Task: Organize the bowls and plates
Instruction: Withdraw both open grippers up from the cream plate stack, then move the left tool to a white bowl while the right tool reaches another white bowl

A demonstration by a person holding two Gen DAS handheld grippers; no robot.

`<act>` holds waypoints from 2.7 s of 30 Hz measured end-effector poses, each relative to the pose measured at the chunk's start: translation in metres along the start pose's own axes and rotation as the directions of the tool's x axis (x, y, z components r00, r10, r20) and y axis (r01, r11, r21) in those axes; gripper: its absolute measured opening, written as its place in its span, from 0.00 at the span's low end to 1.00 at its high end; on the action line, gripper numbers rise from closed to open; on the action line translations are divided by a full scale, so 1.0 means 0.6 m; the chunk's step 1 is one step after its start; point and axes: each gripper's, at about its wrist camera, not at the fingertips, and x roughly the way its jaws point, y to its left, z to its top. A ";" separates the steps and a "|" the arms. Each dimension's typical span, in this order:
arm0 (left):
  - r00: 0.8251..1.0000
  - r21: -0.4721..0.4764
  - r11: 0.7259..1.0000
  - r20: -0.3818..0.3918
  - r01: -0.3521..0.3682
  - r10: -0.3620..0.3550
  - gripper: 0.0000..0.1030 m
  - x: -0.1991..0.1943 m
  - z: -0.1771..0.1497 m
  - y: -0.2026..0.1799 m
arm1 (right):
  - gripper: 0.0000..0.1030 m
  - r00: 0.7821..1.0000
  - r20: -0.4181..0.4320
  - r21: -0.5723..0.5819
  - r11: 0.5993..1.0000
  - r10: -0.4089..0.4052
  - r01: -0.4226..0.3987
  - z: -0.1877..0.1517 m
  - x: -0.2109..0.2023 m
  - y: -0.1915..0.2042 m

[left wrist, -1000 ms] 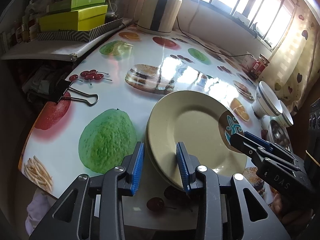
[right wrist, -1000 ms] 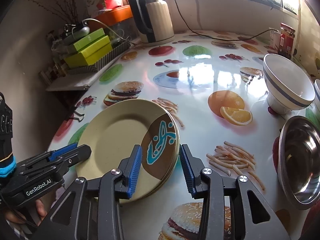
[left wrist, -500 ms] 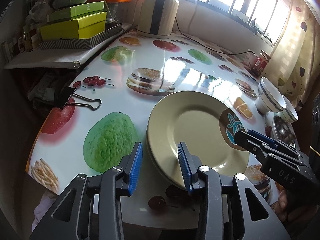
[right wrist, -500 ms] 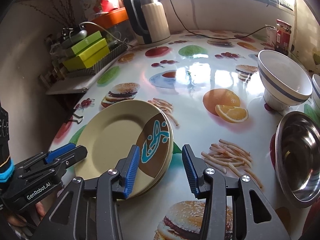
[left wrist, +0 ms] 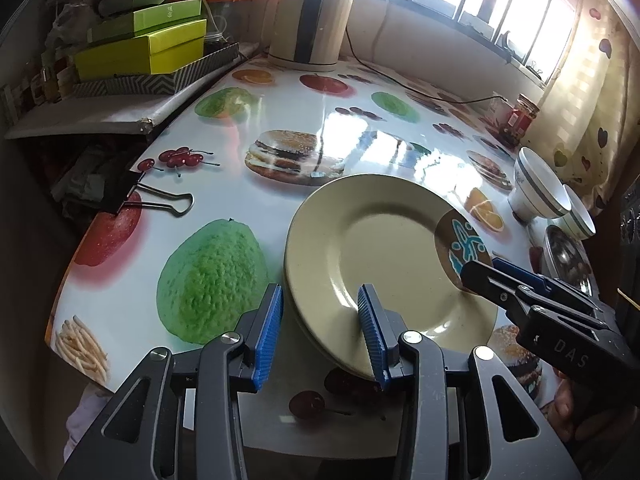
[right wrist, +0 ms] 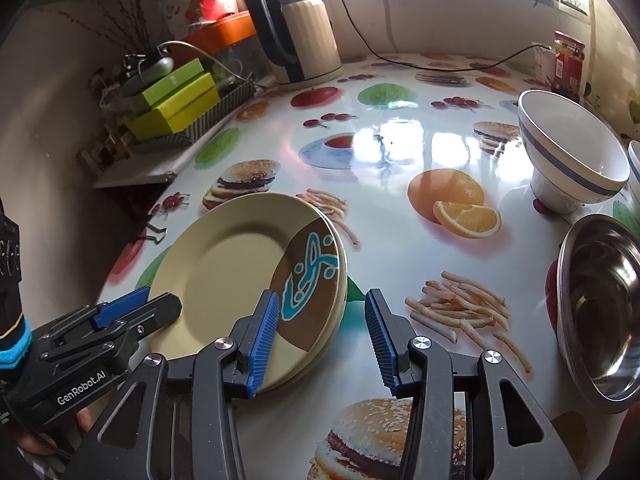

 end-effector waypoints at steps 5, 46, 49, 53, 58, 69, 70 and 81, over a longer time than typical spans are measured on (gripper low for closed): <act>1.000 0.001 1.000 -0.004 0.012 -0.012 0.39 0.006 0.000 -0.003 | 0.44 1.000 -0.009 0.001 1.000 0.006 -0.006 0.000 0.005 -0.001; 0.998 0.010 0.998 0.010 -0.054 0.054 0.39 0.028 0.058 -0.003 | 0.38 1.000 -0.002 0.009 1.000 0.010 -0.010 0.059 0.038 -0.003; 0.998 0.015 0.998 0.024 -0.061 0.060 0.39 0.014 0.059 -0.009 | 0.44 1.000 0.015 0.003 1.000 -0.008 0.008 0.059 0.023 -0.005; 0.998 0.052 0.998 0.036 -0.048 0.046 0.39 0.001 0.066 -0.034 | 0.49 0.999 0.044 0.023 0.999 -0.030 0.029 0.059 -0.007 -0.021; 0.999 0.102 0.995 0.045 -0.007 0.002 0.39 -0.008 0.075 -0.078 | 0.51 0.994 0.079 0.069 0.996 -0.069 0.064 0.060 -0.045 -0.049; 0.995 0.197 0.978 0.057 0.070 -0.083 0.39 -0.009 0.105 -0.185 | 0.52 0.972 0.130 0.175 0.969 -0.196 0.172 0.059 -0.119 -0.140; 0.994 0.204 0.976 0.055 0.077 -0.090 0.39 -0.008 0.109 -0.193 | 0.52 0.970 0.134 0.181 0.967 -0.204 0.178 0.061 -0.124 -0.147; 0.994 0.287 0.956 0.067 0.065 -0.087 0.39 0.017 0.144 -0.283 | 0.52 0.945 0.162 0.242 0.940 -0.283 0.240 0.079 -0.169 -0.234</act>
